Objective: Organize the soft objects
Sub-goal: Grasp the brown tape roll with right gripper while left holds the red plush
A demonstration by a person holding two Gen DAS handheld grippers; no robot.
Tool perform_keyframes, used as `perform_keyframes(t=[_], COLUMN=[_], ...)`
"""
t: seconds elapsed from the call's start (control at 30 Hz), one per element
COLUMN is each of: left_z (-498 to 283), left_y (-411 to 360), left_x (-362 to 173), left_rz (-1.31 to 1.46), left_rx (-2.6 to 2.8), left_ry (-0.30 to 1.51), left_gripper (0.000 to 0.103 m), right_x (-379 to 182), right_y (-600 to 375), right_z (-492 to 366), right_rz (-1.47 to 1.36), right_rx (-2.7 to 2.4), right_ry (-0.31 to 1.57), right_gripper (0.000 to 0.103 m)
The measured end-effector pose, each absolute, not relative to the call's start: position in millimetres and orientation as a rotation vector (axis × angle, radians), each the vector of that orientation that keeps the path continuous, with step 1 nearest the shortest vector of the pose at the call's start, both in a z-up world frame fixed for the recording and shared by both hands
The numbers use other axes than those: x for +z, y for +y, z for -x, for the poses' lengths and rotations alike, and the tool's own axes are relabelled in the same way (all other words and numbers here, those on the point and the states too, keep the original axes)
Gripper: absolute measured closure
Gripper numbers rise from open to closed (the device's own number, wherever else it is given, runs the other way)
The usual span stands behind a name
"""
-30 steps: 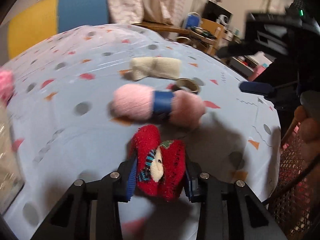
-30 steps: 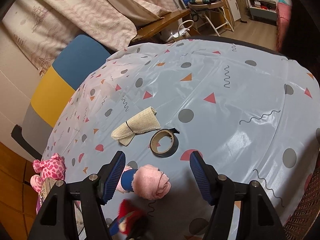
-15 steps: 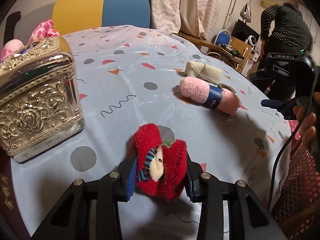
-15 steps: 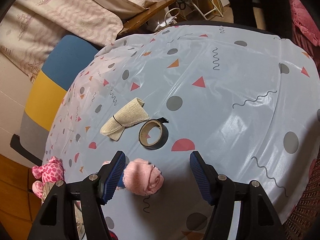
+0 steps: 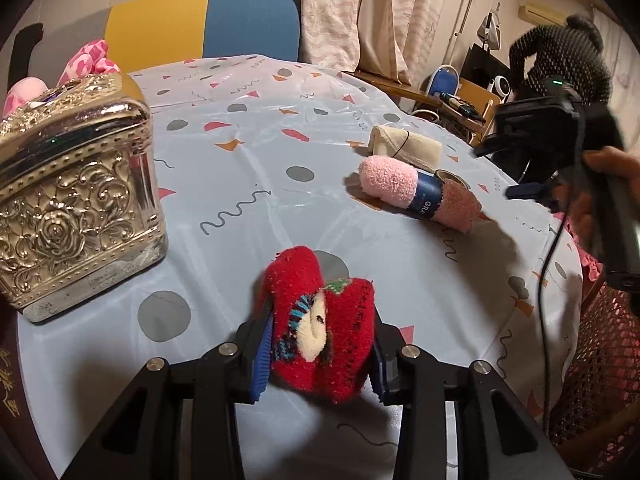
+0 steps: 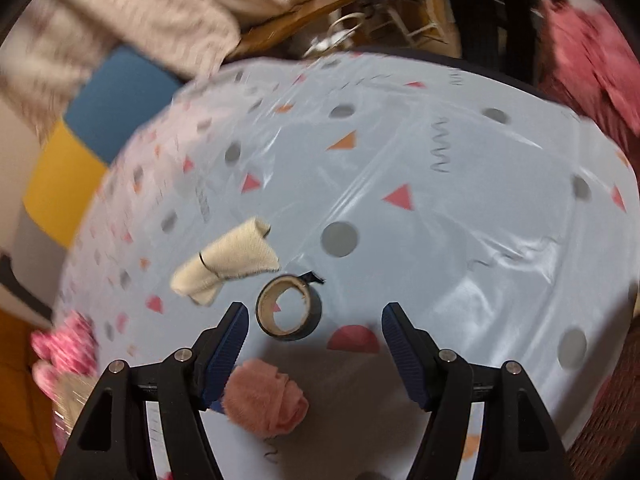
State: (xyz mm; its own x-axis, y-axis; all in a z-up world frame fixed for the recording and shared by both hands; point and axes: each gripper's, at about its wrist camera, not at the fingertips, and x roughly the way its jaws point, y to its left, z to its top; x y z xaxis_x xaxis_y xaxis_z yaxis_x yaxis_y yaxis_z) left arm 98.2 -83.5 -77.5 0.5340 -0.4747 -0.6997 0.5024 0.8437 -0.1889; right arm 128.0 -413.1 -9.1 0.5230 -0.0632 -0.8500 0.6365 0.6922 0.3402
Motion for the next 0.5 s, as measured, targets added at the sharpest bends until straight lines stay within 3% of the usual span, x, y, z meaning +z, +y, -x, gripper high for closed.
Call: perform_keyframes(t=[0.23,0.27,0.3,0.5], left_z=[-97.2,-97.3,-97.4,-95.3], left_y=[-81.1,-80.7,-80.5,-81.6], left_x=[-77.2,-77.3,-77.3,-77.2], left_rz=[-0.018,-0.014,-0.012,-0.022], left_rx=[-0.587,-0.588,-0.589,-0.582], left_ry=[0.820,0.820,0.821,0.816], left_gripper=[0.064,0.064,0.064,0.064], right_x=[-46.8,-50.2,-49.0,-49.8], right_y=[-383.1,-378.1,-370.0,-361.0], right_z=[-187.1,-191.7,-194.8,-199.0], right_rz=[-0.439,-0.375,-0.283,-0.224], right_rx=[-0.420,-0.426,-0.439,-0.404], right_ry=[1.115,1.134,1.127,1.125], right_gripper=[0.033,0.036,0.053,0.053])
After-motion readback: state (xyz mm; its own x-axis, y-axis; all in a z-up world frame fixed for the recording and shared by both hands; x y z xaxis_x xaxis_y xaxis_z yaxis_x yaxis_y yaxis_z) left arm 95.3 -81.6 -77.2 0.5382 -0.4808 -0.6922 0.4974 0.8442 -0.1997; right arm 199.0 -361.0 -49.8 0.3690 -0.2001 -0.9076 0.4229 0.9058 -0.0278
